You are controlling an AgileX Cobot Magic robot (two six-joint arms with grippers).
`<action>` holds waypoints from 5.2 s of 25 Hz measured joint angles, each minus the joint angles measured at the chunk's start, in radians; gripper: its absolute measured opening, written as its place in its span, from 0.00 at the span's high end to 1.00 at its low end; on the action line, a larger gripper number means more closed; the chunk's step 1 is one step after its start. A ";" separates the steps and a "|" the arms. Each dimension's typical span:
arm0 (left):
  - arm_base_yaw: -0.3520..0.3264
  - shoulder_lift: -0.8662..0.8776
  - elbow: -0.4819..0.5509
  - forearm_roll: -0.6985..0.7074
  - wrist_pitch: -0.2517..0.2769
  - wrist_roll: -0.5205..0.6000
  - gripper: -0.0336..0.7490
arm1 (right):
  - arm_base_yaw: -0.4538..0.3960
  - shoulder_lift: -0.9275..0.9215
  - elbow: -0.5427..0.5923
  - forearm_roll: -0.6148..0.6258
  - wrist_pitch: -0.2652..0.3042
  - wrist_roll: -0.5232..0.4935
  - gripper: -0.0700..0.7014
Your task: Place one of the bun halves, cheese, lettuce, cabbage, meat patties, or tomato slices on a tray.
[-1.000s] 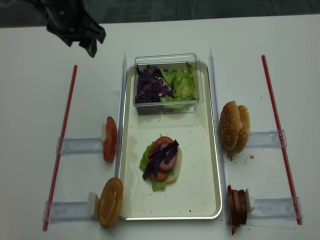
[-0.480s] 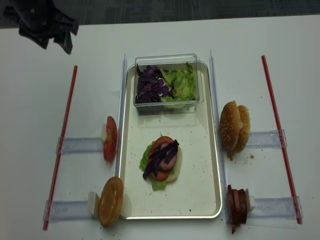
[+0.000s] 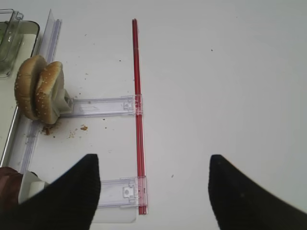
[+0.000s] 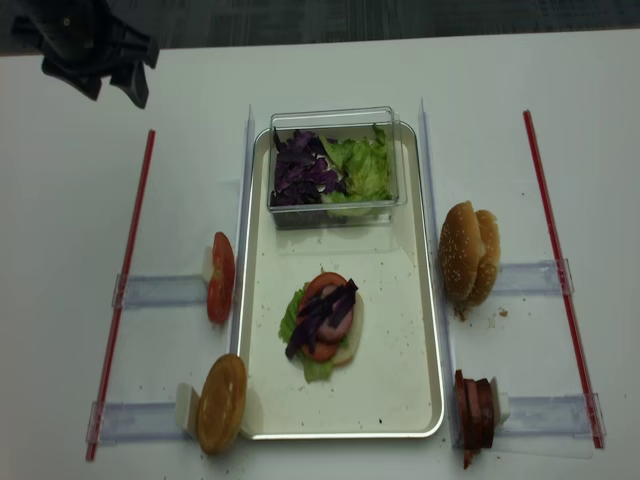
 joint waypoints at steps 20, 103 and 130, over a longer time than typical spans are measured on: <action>0.000 -0.289 0.171 -0.011 0.007 0.024 0.38 | 0.000 0.000 0.000 0.000 0.000 0.005 0.25; 0.002 -1.864 1.243 -0.101 -0.050 -0.003 0.38 | 0.000 0.000 0.000 0.000 0.000 0.005 0.25; 0.002 -1.864 1.243 -0.099 -0.050 -0.003 0.38 | 0.000 0.000 0.000 0.000 0.000 0.005 0.25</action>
